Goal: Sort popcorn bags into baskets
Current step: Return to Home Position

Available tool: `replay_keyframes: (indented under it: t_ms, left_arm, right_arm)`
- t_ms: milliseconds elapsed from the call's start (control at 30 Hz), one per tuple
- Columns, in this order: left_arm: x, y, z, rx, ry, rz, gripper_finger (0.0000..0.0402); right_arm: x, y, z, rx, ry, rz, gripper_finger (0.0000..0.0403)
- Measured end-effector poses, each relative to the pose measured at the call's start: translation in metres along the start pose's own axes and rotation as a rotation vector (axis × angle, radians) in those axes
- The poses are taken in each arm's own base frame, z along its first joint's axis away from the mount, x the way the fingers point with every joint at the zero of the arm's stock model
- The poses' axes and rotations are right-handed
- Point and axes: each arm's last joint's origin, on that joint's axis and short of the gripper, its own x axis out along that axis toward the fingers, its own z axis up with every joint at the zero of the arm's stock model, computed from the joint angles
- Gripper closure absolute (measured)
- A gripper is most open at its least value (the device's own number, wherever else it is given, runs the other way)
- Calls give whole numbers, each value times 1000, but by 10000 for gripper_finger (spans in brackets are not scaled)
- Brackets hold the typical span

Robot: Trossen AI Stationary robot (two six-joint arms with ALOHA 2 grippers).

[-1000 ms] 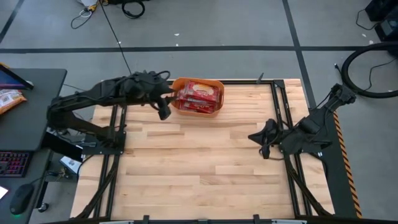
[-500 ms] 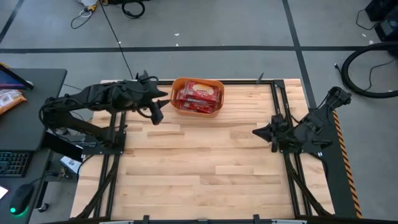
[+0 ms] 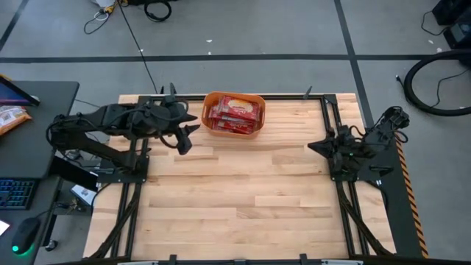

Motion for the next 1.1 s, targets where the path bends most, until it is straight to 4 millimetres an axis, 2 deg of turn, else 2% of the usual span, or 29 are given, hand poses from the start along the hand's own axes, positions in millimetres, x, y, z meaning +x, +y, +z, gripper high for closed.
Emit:
replay_keyframes:
  t_ms: [200, 400, 733, 900, 1100]
  left_arm:
    - [-5, -4, -3, 11, 3, -2, 260]
    - [-13, -3, -5, 0, -3, 6, 260]
    - [-21, -3, -3, -45, -42, -34, 260]
    - [-15, -14, 2, -54, -70, -101, 260]
    - [-5, -36, 14, -64, -157, -228, 260]
  right_arm:
    - [-1, -4, -5, -45, -3, 3, 391]
    - [1, -21, -35, 71, -13, 12, 395]
    - [18, -32, -83, 169, -73, 66, 393]
    - [18, -32, -83, 171, -79, 54, 393]
    - [18, -33, -83, 174, -101, 21, 391]
